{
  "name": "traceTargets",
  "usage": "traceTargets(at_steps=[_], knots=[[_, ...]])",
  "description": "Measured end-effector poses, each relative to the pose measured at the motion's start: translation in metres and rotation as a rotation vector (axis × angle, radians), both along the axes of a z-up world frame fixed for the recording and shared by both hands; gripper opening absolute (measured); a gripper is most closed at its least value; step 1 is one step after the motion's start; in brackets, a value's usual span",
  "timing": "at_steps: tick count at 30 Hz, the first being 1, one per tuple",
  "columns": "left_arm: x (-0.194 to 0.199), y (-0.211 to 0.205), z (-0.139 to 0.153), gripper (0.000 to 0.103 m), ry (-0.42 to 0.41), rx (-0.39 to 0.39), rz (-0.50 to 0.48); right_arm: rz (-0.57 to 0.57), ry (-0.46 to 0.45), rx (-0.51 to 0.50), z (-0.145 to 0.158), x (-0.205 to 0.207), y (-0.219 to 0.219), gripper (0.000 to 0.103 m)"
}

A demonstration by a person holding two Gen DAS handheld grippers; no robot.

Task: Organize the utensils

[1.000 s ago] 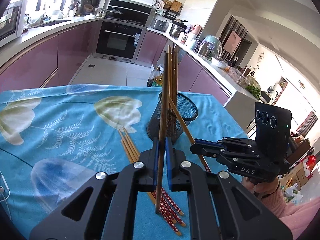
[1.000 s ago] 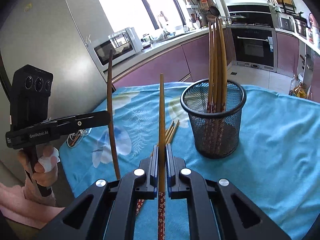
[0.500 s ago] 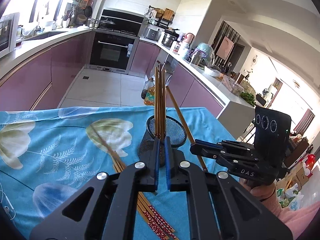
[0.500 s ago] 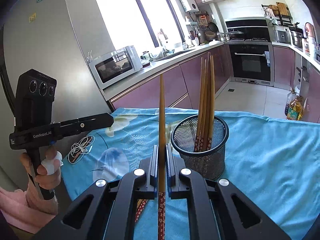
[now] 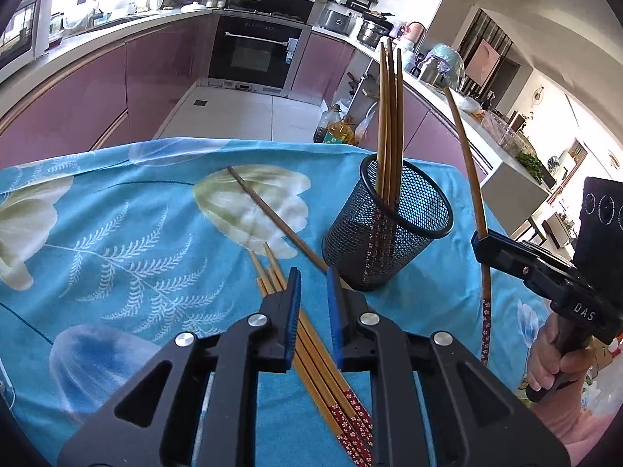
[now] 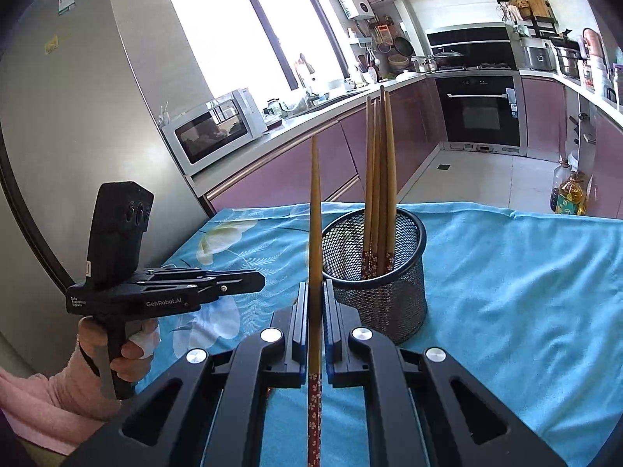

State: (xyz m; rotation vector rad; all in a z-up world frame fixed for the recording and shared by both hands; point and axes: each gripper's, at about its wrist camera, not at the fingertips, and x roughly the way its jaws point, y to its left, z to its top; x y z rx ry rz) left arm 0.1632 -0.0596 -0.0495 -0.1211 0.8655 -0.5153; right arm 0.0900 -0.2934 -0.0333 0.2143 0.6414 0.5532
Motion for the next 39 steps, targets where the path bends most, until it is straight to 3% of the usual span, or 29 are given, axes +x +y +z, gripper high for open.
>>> traceTargets(at_steps=[6, 23, 27, 32, 35, 39], knots=[[0.004, -0.011, -0.001, 0.016, -0.022, 0.040, -0.005, -0.006, -0.011, 0.011, 0.002, 0.001, -0.004, 0.006], [0.092, -0.055, -0.060, 0.027, 0.125, 0.170, 0.018, -0.021, 0.016, 0.025, -0.010, 0.003, -0.020, 0.006], [0.090, -0.062, -0.063, 0.028, 0.099, 0.214, 0.000, -0.018, 0.023, 0.027, -0.013, 0.004, -0.022, 0.006], [0.087, -0.058, -0.062, 0.017, 0.108, 0.202, -0.020, -0.018, 0.025, 0.033, -0.014, 0.004, -0.023, 0.007], [0.083, -0.052, -0.058, 0.001, 0.106, 0.198, -0.021, -0.016, 0.027, 0.033, -0.015, 0.003, -0.023, 0.007], [0.078, -0.035, -0.064, 0.001, 0.138, 0.193, -0.010, -0.014, 0.027, 0.031, -0.017, 0.004, -0.023, 0.008]])
